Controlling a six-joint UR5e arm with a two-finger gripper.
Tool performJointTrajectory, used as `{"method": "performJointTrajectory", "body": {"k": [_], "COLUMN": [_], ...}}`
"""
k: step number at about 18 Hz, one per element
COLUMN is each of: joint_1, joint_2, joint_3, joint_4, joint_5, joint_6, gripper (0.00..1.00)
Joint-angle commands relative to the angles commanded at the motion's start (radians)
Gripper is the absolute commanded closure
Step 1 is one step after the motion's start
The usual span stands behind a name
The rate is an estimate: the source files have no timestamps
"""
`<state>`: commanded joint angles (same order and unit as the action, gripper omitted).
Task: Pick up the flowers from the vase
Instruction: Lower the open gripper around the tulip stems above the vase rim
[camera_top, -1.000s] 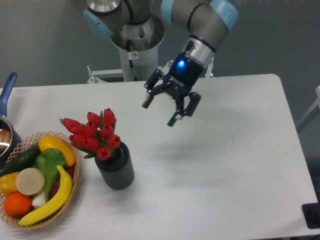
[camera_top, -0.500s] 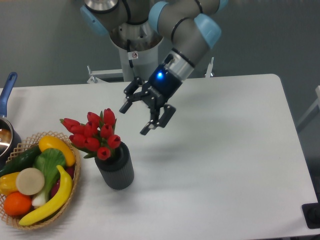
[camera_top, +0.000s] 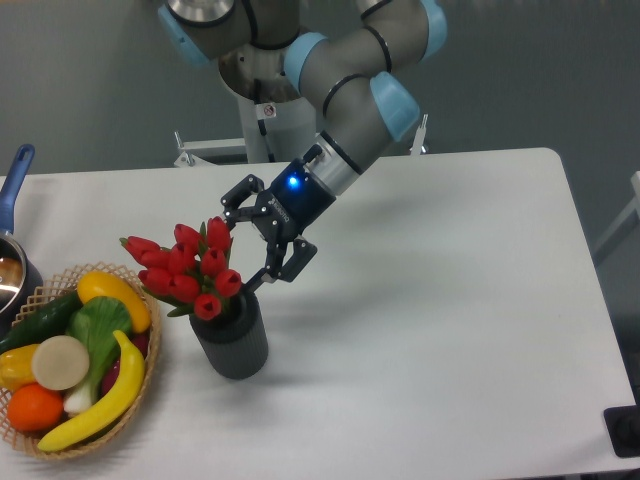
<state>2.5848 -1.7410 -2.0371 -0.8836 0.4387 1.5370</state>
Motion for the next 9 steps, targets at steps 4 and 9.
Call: {"method": "performJointTrajectory", "body": {"k": [4,9], "joint_1": [-0.014,-0.032], "joint_2": [-0.028,-0.052], "joint_3": [0.024,0.061], "joint_4": [0.002,0.002], "joint_5": [-0.018,-0.02], "joint_6": [-0.002,0.0], "gripper": [0.0,0.0]}}
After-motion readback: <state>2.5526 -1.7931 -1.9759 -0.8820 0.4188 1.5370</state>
